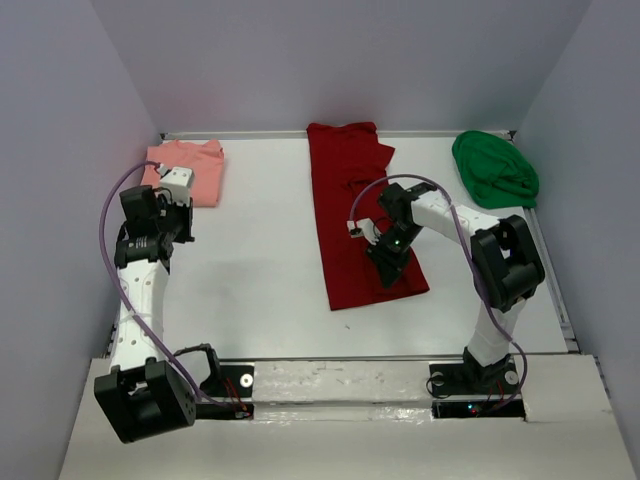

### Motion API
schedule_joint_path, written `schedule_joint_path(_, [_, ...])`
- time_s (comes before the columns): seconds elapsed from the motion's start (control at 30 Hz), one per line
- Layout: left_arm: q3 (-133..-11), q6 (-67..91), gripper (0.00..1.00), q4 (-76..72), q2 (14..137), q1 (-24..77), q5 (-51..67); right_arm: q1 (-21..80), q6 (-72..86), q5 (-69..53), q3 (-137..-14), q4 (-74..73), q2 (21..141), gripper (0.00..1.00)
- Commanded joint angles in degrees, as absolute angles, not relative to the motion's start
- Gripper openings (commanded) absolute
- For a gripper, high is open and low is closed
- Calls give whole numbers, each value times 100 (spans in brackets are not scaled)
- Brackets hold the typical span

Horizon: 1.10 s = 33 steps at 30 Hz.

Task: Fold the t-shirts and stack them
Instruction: Rotate the tshirt 90 degrees

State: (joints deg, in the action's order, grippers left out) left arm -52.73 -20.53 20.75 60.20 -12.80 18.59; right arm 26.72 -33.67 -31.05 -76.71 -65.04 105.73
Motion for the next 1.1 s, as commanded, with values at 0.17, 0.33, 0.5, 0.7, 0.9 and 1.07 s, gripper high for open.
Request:
schedule_joint_path(0.17, [-5194, -1995, 0, 1881, 5731, -1529, 2056, 2733, -3560, -2892, -7612, -6610, 10670, 32])
schedule_joint_path(0.33, [-5168, -1978, 0, 1872, 5730, -1556, 2109, 2848, -3542, -2839, -7585, -6574, 10793, 33])
schedule_joint_path(0.5, [-5098, -1951, 0, 1793, 5669, -1591, 2162, 3041, -3489, -2786, -7638, -6539, 10951, 34])
schedule_joint_path(0.7, [-5063, -1934, 0, 1775, 5599, -1617, 2224, 3331, -3375, -2707, -7866, -6486, 11197, 34])
schedule_joint_path(0.9, [-5045, -1925, 0, 1767, 5546, -1635, 2250, 3393, -3313, -2628, -8129, -6504, 11320, 36])
schedule_joint_path(1.07, [-4992, -1899, 0, 1731, 5511, -1635, 2347, 3445, -3313, -2575, -8437, -6697, 11312, 37])
